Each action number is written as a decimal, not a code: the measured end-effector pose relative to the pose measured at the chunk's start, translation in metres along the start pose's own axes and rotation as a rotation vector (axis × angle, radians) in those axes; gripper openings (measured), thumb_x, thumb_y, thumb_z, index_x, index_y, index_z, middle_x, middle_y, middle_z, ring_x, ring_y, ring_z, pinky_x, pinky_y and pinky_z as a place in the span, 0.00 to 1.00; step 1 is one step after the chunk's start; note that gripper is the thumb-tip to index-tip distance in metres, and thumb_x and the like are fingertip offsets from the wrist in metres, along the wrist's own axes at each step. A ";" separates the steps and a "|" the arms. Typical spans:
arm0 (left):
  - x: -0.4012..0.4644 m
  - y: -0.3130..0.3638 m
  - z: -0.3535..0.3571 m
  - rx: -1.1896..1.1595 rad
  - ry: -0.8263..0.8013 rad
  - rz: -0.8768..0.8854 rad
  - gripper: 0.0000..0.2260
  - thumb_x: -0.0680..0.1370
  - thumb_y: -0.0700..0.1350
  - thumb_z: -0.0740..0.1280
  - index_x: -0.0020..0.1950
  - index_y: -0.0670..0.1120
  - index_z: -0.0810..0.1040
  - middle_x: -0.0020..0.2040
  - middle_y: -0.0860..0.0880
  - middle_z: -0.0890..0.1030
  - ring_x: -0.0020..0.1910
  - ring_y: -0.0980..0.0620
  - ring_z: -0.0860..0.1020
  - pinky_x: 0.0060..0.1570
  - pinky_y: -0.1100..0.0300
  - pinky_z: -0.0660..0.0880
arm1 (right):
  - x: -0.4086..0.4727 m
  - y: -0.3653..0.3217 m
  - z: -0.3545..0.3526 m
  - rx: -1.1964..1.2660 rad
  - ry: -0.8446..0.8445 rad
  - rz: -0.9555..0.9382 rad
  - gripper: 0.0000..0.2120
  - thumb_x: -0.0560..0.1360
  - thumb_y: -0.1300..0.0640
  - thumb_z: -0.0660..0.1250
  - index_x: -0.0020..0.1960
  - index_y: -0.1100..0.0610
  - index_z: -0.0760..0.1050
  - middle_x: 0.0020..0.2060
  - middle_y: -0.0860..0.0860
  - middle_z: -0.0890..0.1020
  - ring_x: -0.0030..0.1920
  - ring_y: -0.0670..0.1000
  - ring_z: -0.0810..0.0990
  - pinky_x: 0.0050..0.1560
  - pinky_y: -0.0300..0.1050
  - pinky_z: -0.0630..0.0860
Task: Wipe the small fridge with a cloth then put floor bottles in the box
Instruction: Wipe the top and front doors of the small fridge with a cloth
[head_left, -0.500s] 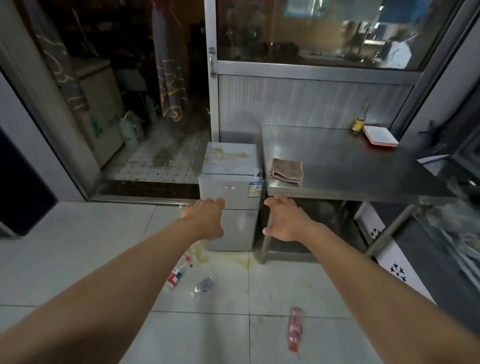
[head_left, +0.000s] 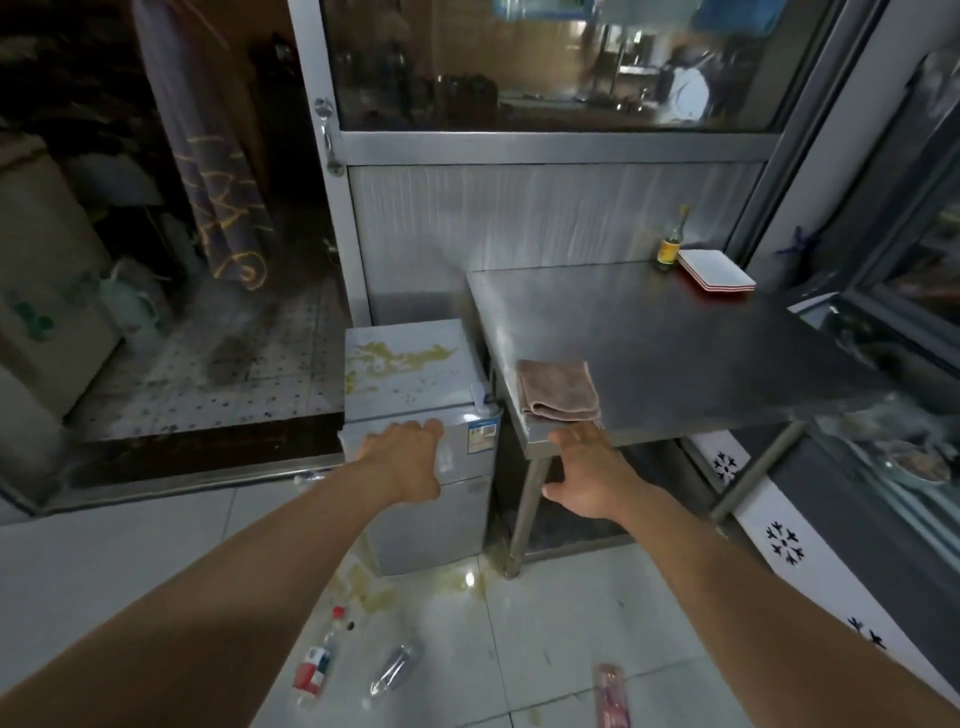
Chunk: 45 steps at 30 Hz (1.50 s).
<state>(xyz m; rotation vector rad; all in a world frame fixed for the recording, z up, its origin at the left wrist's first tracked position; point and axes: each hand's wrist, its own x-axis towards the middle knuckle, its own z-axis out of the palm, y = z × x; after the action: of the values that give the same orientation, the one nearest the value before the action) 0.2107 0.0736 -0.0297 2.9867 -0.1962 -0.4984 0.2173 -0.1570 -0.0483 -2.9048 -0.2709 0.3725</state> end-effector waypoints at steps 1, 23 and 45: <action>0.014 -0.006 -0.003 0.007 -0.003 0.008 0.27 0.72 0.48 0.69 0.68 0.48 0.63 0.61 0.45 0.72 0.61 0.46 0.71 0.57 0.53 0.69 | 0.012 0.002 0.003 0.007 0.006 0.025 0.35 0.73 0.46 0.69 0.74 0.52 0.56 0.72 0.56 0.58 0.73 0.59 0.57 0.70 0.55 0.64; 0.271 -0.033 0.032 -0.061 0.019 -0.008 0.23 0.73 0.47 0.68 0.66 0.50 0.65 0.62 0.47 0.73 0.62 0.46 0.71 0.59 0.51 0.67 | 0.280 0.092 0.054 0.088 0.118 0.356 0.33 0.75 0.37 0.60 0.74 0.44 0.51 0.75 0.58 0.43 0.74 0.65 0.48 0.71 0.62 0.55; 0.289 -0.126 -0.009 -1.057 -0.235 -0.077 0.08 0.80 0.44 0.60 0.55 0.41 0.75 0.55 0.43 0.76 0.59 0.42 0.74 0.56 0.59 0.67 | 0.303 -0.095 0.028 0.647 0.430 0.168 0.19 0.66 0.62 0.75 0.55 0.55 0.77 0.47 0.48 0.76 0.48 0.47 0.78 0.48 0.25 0.70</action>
<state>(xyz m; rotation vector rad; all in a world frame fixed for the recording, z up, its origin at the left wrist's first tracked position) 0.4984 0.1567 -0.1285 1.9096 0.1364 -0.6802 0.4839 0.0016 -0.1231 -2.2871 0.1428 -0.1321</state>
